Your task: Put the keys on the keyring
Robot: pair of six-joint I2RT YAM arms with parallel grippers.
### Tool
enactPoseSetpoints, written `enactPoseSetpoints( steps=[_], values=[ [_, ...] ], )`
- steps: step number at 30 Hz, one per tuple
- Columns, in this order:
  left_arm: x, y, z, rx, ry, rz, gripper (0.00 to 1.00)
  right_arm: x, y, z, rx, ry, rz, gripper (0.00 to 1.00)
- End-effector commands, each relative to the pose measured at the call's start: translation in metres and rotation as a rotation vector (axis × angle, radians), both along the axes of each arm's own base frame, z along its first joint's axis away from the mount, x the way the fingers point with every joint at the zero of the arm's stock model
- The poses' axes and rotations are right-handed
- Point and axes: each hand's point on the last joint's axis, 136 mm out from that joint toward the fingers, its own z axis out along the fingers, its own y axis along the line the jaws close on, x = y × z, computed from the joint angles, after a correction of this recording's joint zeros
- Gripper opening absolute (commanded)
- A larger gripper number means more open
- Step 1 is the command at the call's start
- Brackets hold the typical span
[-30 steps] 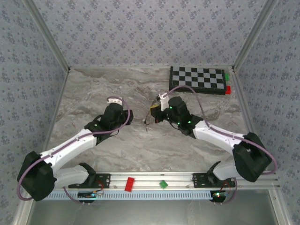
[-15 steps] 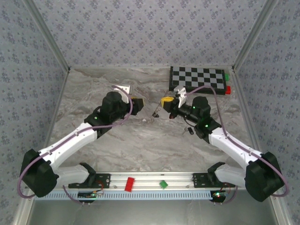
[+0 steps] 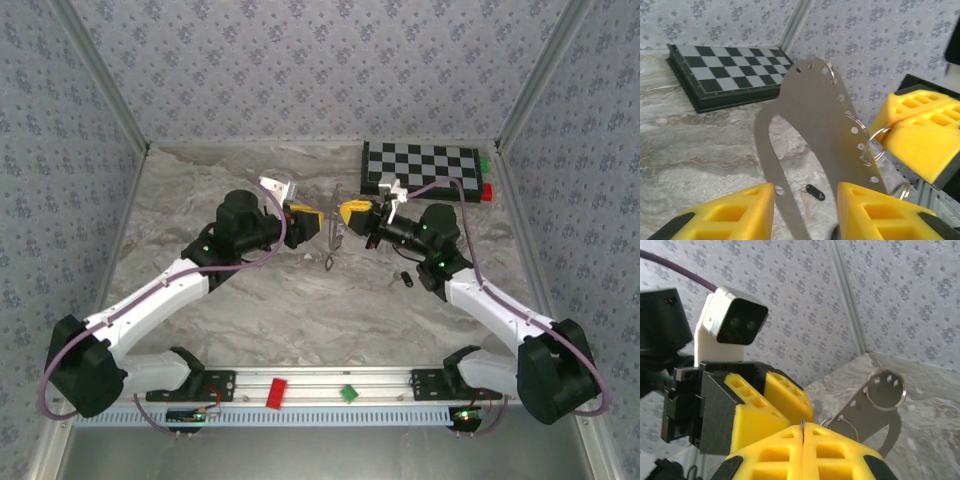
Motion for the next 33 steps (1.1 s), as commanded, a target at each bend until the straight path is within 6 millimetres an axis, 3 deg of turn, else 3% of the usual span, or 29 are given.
enactPoseSetpoints(
  steps=[1,8,18,33],
  values=[
    [-0.011,-0.003,0.050,-0.128,-0.087,-0.057,0.37,-0.009,0.000,0.027,0.110,-0.016,0.061,0.00],
    [-0.014,-0.004,0.064,-0.190,-0.085,-0.067,0.35,-0.010,-0.002,0.038,0.208,0.038,0.080,0.00],
    [-0.016,-0.012,0.075,-0.262,-0.073,-0.112,0.33,-0.011,-0.004,0.038,0.230,0.060,0.081,0.00],
    [-0.023,-0.029,0.074,-0.280,-0.066,-0.179,0.31,-0.012,-0.005,0.039,0.235,0.059,0.082,0.00]
  ],
)
